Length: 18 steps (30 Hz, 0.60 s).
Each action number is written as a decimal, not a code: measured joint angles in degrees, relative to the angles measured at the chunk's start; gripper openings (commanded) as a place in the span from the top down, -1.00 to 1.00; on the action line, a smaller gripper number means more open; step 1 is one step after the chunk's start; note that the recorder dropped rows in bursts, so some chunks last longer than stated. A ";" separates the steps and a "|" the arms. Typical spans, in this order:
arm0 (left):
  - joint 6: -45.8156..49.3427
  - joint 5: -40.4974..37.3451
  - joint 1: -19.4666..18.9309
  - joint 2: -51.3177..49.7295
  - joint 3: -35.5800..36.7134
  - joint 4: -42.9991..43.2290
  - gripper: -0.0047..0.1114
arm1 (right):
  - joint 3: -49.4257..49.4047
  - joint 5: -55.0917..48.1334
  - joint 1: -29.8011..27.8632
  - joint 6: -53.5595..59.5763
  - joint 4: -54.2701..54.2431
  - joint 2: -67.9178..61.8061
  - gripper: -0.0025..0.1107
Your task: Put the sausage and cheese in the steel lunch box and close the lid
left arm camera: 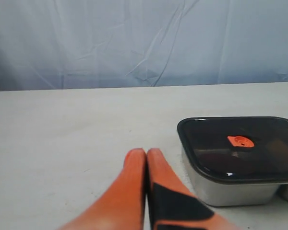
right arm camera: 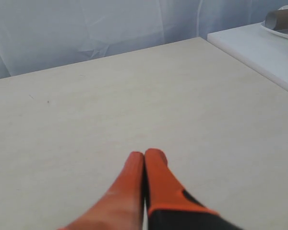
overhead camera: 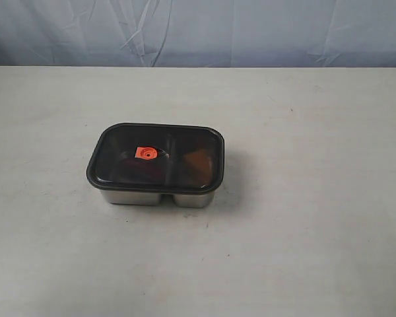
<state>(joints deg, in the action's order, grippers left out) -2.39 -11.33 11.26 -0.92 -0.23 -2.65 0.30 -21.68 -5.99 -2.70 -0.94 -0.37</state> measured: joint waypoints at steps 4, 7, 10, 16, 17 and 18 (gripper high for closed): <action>0.40 -1.52 -2.29 0.52 0.00 -0.50 0.92 | 0.00 0.00 0.00 0.00 0.00 0.00 0.96; 0.50 -1.64 -3.25 0.60 0.00 -0.50 0.92 | 0.00 0.00 0.00 0.00 0.00 0.00 0.96; 0.50 -1.64 -4.00 0.60 0.00 -0.50 0.92 | 0.00 0.00 0.00 0.00 0.00 0.00 0.96; 0.50 -1.64 -4.39 0.60 0.00 -0.50 0.92 | 0.00 0.00 0.00 0.00 0.00 0.00 0.96; 0.50 -1.64 -4.39 0.60 0.00 -0.50 0.92 | 0.00 0.00 0.00 0.00 0.00 0.00 0.96; 0.50 -1.64 -4.39 0.60 0.00 -0.50 0.92 | 0.00 0.00 0.00 0.00 0.00 0.00 0.96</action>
<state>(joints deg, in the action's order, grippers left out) -1.89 -12.97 6.87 -0.32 -0.23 -3.15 0.30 -21.68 -5.99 -2.70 -0.94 -0.37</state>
